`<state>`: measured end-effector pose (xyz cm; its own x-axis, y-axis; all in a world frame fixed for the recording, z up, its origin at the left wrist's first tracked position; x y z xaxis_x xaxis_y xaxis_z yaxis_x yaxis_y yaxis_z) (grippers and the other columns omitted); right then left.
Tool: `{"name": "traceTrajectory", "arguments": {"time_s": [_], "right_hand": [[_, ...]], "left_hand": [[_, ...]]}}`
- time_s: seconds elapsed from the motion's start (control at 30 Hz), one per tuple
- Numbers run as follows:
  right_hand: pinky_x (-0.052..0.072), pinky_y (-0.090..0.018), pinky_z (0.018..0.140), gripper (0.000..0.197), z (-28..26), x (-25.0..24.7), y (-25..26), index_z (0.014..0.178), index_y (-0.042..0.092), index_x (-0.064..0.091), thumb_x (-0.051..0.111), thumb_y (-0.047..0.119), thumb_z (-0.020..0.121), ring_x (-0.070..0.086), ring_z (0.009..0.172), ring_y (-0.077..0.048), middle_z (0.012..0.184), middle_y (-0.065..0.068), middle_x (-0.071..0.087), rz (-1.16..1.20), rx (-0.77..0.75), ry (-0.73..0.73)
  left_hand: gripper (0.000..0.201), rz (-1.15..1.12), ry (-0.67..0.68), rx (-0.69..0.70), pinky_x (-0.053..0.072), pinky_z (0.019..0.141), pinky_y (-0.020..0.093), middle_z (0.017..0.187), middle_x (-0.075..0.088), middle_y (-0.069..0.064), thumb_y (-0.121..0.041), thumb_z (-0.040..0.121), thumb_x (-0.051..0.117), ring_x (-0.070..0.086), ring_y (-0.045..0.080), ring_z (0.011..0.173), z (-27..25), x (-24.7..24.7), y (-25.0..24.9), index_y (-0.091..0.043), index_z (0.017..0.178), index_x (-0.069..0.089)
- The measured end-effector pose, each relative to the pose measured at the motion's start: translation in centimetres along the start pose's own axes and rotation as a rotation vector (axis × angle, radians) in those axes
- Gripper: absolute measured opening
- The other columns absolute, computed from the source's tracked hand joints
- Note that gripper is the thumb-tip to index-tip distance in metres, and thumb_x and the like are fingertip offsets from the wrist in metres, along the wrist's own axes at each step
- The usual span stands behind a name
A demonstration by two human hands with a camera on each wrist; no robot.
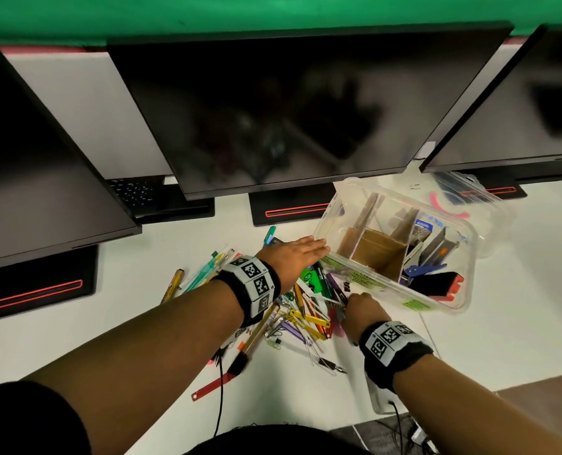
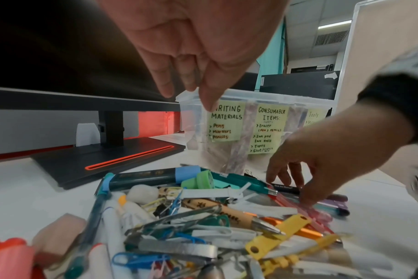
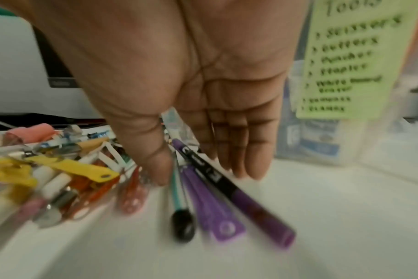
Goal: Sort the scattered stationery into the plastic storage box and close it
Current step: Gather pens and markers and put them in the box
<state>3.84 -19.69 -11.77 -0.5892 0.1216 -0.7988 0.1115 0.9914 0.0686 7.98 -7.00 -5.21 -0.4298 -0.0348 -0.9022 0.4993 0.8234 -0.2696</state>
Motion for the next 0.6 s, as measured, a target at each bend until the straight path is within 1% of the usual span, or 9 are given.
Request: {"name": "traceTrajectory", "arguments": {"time_s": [0.03, 0.07, 0.13, 0.2, 0.27, 0.37, 0.47, 0.53, 0.6], "right_hand": [[0.050, -0.034, 0.088, 0.034, 0.3, 0.2, 0.0, 0.116, 0.004, 0.055, 0.056, 0.023, 0.088, 0.058, 0.106, -0.029, 0.117, -0.014, 0.056, 0.005, -0.014, -0.021], [0.050, -0.034, 0.088, 0.035, 0.6, 0.4, 0.0, 0.117, 0.005, 0.053, 0.057, 0.022, 0.087, 0.058, 0.106, -0.029, 0.117, -0.014, 0.056, 0.026, -0.015, -0.041], [0.052, -0.034, 0.085, 0.034, 1.4, 0.8, 0.0, 0.117, 0.006, 0.051, 0.058, 0.020, 0.087, 0.060, 0.101, -0.030, 0.113, -0.014, 0.059, 0.113, -0.012, -0.079], [0.050, -0.032, 0.082, 0.027, 1.9, 1.0, 0.4, 0.115, 0.006, 0.050, 0.050, 0.020, 0.092, 0.062, 0.097, -0.030, 0.110, -0.015, 0.062, 0.192, -0.024, -0.119], [0.048, -0.033, 0.082, 0.025, 2.0, 1.2, 0.7, 0.114, 0.004, 0.050, 0.042, 0.018, 0.096, 0.061, 0.100, -0.032, 0.111, -0.017, 0.063, 0.233, -0.037, -0.127], [0.048, -0.034, 0.086, 0.027, 2.1, 1.4, 0.2, 0.118, 0.002, 0.048, 0.043, 0.014, 0.094, 0.060, 0.105, -0.033, 0.115, -0.019, 0.062, 0.288, -0.020, -0.136], [0.048, -0.035, 0.089, 0.031, 2.1, 0.8, -0.7, 0.121, 0.001, 0.046, 0.041, 0.007, 0.092, 0.059, 0.109, -0.034, 0.119, -0.021, 0.059, 0.316, 0.032, -0.160], [0.048, -0.034, 0.088, 0.030, 2.1, 0.3, -0.2, 0.119, 0.001, 0.049, 0.038, 0.005, 0.091, 0.059, 0.108, -0.034, 0.119, -0.022, 0.059, 0.309, 0.008, -0.179], [0.048, -0.034, 0.087, 0.029, 2.0, -0.3, 0.8, 0.117, 0.000, 0.050, 0.040, 0.005, 0.091, 0.059, 0.106, -0.034, 0.117, -0.022, 0.061, 0.300, -0.034, -0.191]], "left_hand": [[0.092, -0.006, -0.006, 0.001, 0.020, 0.120, 0.043, 0.160, 0.005, -0.007, 0.021, 0.077, 0.042, 0.006, 0.014, 0.148, 0.0, -0.1, -0.1, -0.026, 0.150, 0.010], [0.092, -0.013, -0.013, 0.003, 0.020, 0.120, 0.041, 0.160, 0.006, -0.007, 0.021, 0.077, 0.042, 0.007, 0.014, 0.148, 0.0, -0.2, -0.1, -0.026, 0.150, 0.011], [0.092, -0.026, -0.028, 0.006, 0.019, 0.121, 0.035, 0.159, 0.008, -0.008, 0.021, 0.077, 0.043, 0.008, 0.012, 0.148, 0.0, -0.5, -0.1, -0.026, 0.150, 0.013], [0.093, -0.035, -0.036, 0.010, 0.019, 0.120, 0.033, 0.159, 0.009, -0.009, 0.021, 0.076, 0.043, 0.010, 0.011, 0.147, 0.0, -0.6, 0.0, -0.028, 0.150, 0.014], [0.093, -0.043, -0.040, 0.014, 0.019, 0.120, 0.033, 0.159, 0.010, -0.009, 0.021, 0.076, 0.043, 0.010, 0.011, 0.147, 0.1, -0.7, 0.2, -0.029, 0.149, 0.015], [0.093, -0.087, -0.029, 0.006, 0.018, 0.120, 0.034, 0.158, 0.011, -0.012, 0.022, 0.076, 0.042, 0.012, 0.009, 0.147, 0.0, -0.5, 0.6, -0.032, 0.148, 0.018], [0.098, -0.086, -0.023, -0.004, 0.020, 0.120, 0.037, 0.158, 0.009, -0.016, 0.023, 0.074, 0.042, 0.014, 0.008, 0.146, -0.2, -0.3, 1.0, -0.036, 0.148, 0.016], [0.098, -0.077, -0.025, 0.001, 0.020, 0.120, 0.038, 0.158, 0.009, -0.016, 0.023, 0.074, 0.043, 0.015, 0.009, 0.146, -0.1, -0.2, 1.0, -0.036, 0.148, 0.016], [0.097, -0.079, -0.024, 0.009, 0.018, 0.121, 0.038, 0.158, 0.012, -0.015, 0.023, 0.074, 0.044, 0.014, 0.010, 0.147, 0.2, -0.2, 1.1, -0.036, 0.147, 0.018]]}}
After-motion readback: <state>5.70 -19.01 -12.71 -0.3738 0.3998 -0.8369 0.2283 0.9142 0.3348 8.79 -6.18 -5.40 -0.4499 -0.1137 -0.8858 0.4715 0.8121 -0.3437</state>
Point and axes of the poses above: each hand's wrist, its own z-axis towards the middle knuckle, its own x-axis out of the palm, y = z × x, the point moved 9 cm from there along z, towards the middle knuckle
